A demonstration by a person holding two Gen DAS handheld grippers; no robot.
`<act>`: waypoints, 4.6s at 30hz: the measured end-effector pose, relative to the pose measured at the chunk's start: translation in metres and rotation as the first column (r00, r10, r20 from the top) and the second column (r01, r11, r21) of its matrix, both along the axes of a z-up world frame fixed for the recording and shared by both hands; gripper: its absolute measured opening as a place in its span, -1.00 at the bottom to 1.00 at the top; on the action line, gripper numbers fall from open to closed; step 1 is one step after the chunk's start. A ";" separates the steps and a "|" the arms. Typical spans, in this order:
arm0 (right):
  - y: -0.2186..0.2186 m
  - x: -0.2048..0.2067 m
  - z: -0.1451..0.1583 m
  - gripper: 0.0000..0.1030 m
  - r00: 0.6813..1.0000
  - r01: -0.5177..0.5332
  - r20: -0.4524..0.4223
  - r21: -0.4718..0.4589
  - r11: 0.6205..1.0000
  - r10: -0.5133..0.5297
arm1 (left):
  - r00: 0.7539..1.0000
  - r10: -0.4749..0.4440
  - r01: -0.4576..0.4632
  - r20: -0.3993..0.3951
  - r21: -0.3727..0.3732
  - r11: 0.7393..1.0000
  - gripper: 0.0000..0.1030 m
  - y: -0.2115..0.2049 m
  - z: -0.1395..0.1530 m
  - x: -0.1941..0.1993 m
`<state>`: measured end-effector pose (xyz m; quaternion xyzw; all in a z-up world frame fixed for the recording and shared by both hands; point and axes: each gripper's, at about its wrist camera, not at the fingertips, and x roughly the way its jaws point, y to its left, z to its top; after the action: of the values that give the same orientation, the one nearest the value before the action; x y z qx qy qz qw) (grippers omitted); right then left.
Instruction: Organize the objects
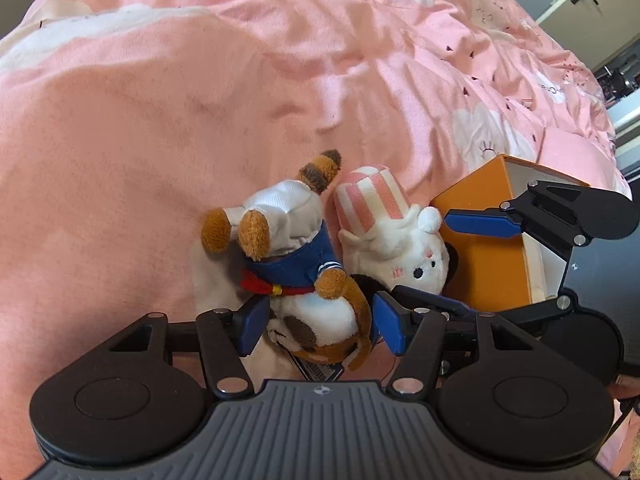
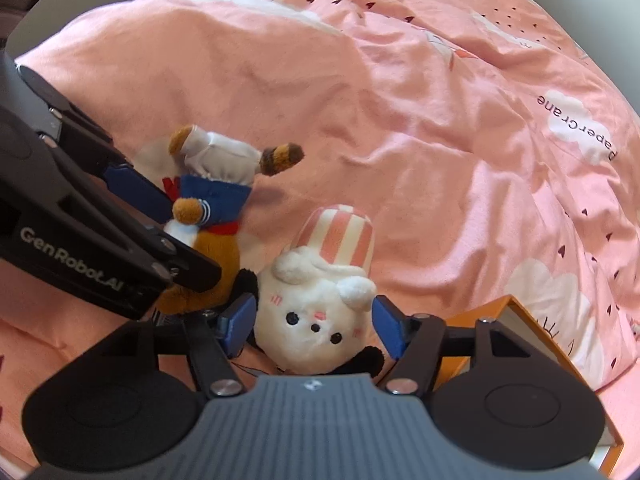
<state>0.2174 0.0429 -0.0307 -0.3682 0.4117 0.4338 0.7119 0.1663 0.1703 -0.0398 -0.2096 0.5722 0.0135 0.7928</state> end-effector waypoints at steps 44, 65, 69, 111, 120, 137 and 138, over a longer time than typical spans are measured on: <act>-0.036 -0.034 0.058 0.29 0.990 -0.128 0.075 0.112 0.985 0.120 | 0.988 -0.112 0.099 0.108 0.121 0.988 0.12 -0.011 0.051 -0.029; -0.176 0.019 0.097 0.30 0.979 0.147 0.147 -0.018 0.989 -0.143 | 0.843 -0.502 0.494 0.193 0.093 0.865 0.13 -0.186 0.090 0.060; -0.191 0.040 0.072 0.30 0.975 0.198 0.112 -0.019 0.980 -0.194 | 0.859 -0.491 0.482 0.143 0.096 0.871 0.13 -0.198 0.061 0.074; -0.228 -0.085 0.071 0.56 0.876 0.449 0.015 0.341 0.826 -0.482 | 0.853 -0.256 0.096 0.456 0.345 0.934 0.50 -0.190 0.074 -0.076; -0.239 -0.149 0.055 0.57 0.812 0.507 0.040 0.446 0.737 -0.582 | 0.836 -0.269 0.063 0.478 0.404 0.913 0.63 -0.184 0.065 -0.122; -0.234 -0.204 0.030 0.70 0.761 0.535 0.076 0.488 0.689 -0.644 | 0.883 -0.220 0.058 0.414 0.369 0.928 0.66 -0.178 0.036 -0.157; -0.233 -0.205 0.030 0.70 0.763 0.531 0.081 0.488 0.693 -0.641 | 0.884 -0.219 0.057 0.414 0.370 0.927 0.66 -0.178 0.036 -0.157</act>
<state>0.0121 -0.1903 -0.0009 -0.0974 0.3089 0.2135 0.9217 0.0092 -0.0072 -0.0041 -0.0219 0.3763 0.0081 0.9262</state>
